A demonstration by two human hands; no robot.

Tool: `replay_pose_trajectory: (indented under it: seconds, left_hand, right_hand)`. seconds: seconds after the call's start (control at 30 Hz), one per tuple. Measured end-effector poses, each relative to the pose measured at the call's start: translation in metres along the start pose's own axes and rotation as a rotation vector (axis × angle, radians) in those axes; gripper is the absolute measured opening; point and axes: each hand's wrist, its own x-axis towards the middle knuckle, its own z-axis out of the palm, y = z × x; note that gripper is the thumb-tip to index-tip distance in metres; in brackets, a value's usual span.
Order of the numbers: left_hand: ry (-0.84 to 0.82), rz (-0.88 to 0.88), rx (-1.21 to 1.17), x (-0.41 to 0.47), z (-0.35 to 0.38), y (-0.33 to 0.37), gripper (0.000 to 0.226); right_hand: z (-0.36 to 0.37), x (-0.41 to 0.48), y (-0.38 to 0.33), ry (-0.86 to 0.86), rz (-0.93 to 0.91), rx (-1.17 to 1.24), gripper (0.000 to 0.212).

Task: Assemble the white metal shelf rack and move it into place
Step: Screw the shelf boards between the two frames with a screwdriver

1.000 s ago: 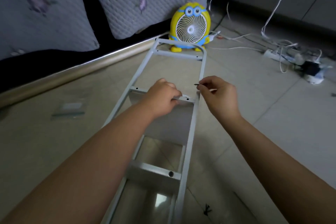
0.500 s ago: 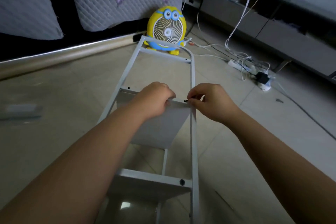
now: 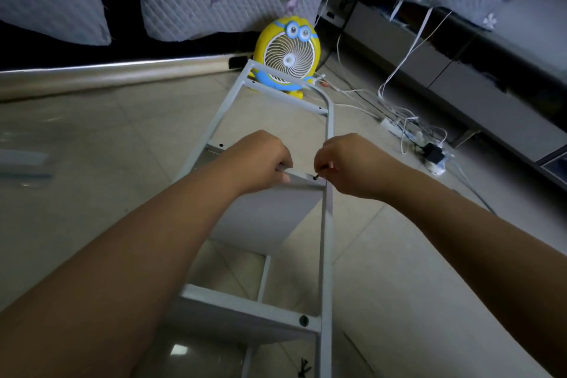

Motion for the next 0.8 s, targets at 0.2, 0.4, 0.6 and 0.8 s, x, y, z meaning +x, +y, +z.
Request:
replay_pose_trajectory:
  seconds: [0.2, 0.4, 0.6, 0.8]
  left_hand:
    - [0.013, -0.003, -0.033, -0.003, -0.001, 0.0, 0.029]
    - [0.016, 0.011, -0.004, -0.002, -0.003, 0.001, 0.023]
    - [0.016, 0.007, 0.04, -0.001, -0.005, 0.002, 0.019]
    - [-0.015, -0.009, 0.129, -0.003, -0.006, -0.011, 0.029]
  right_hand:
    - [0.003, 0.0, -0.006, -0.034, -0.066, -0.106, 0.021]
    - [0.007, 0.007, -0.009, -0.08, 0.005, -0.152, 0.026]
    - [0.012, 0.013, -0.012, -0.079, 0.112, -0.164, 0.036]
    - [0.018, -0.003, -0.011, -0.005, 0.073, -0.067, 0.036]
